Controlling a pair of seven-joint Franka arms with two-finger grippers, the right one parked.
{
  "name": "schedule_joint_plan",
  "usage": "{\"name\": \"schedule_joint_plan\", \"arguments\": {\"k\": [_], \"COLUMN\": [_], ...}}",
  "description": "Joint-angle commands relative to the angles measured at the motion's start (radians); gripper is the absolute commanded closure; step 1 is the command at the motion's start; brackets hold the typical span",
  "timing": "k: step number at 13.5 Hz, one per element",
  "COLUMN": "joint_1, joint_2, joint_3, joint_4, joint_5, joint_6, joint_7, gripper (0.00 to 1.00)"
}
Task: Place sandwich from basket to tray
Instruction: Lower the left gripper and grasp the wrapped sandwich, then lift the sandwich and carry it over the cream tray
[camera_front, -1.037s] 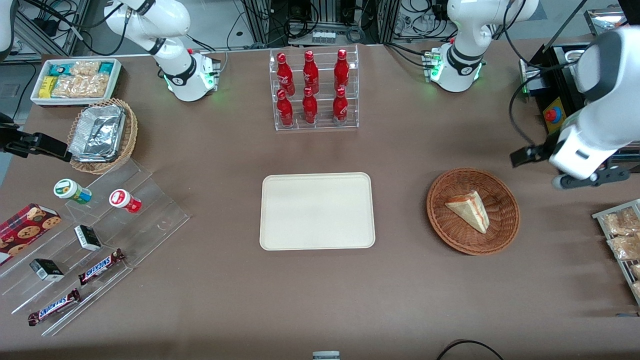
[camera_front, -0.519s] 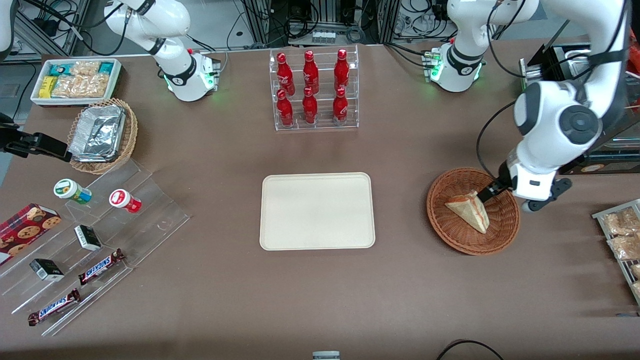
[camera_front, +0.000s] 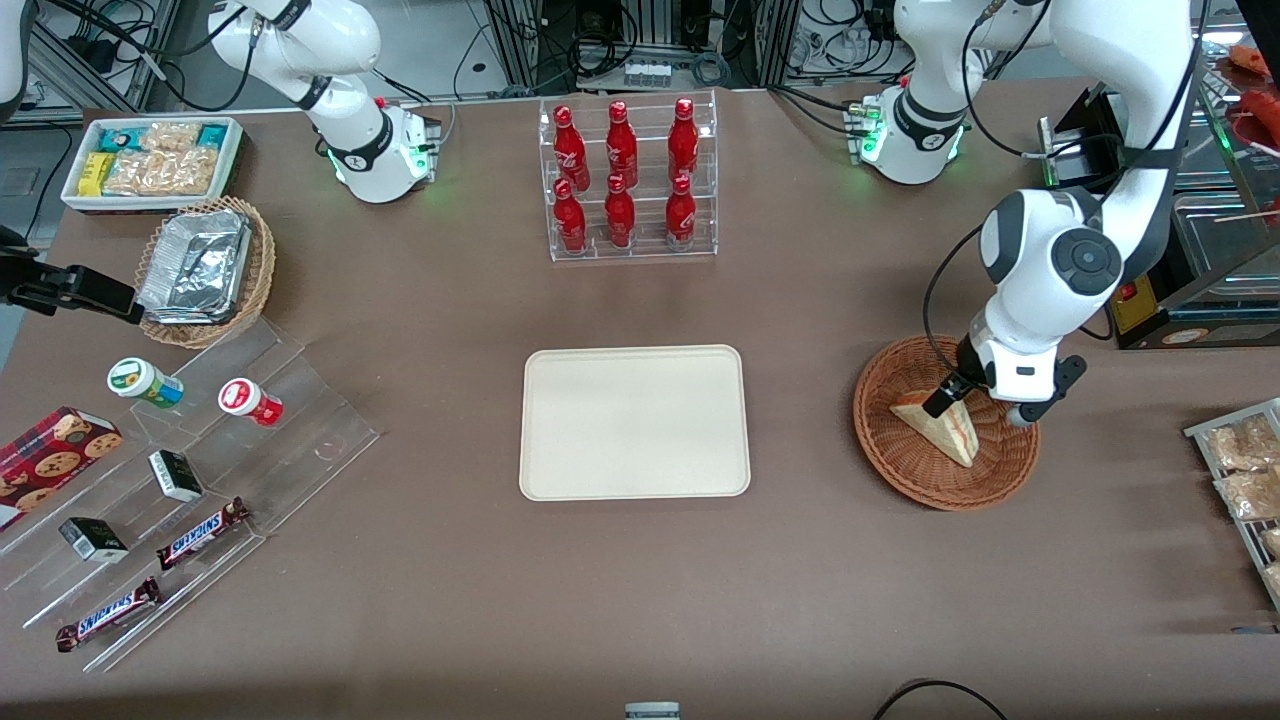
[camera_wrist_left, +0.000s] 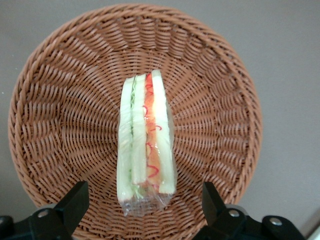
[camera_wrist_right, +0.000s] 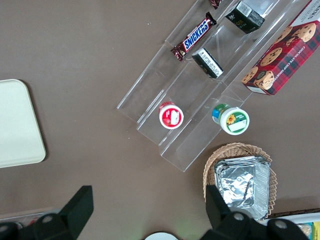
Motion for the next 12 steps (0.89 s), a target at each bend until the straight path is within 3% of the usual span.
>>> {"name": "schedule_joint_plan", "arguments": {"k": [1, 5, 6, 9, 10, 12], "joint_1": [-0.009, -0.008, -0.008, -0.006, -0.006, -0.006], "joint_2": [0.03, 0.082, 0.086, 0.091, 0.091, 0.074], "joint_3": [0.004, 0.006, 0.006, 0.009, 0.009, 0.011], "joint_4": [-0.011, -0.01, -0.007, -0.005, -0.003, 0.0], "joint_5": [-0.001, 0.008, 0.006, 0.006, 0.006, 0.008], "joint_6": [0.051, 0.102, 0.105, 0.107, 0.107, 0.099], "joint_7": [-0.012, -0.012, -0.012, -0.011, -0.011, -0.006], "gripper": [0.0, 0.01, 0.08, 0.6, 0.7, 0.74]}}
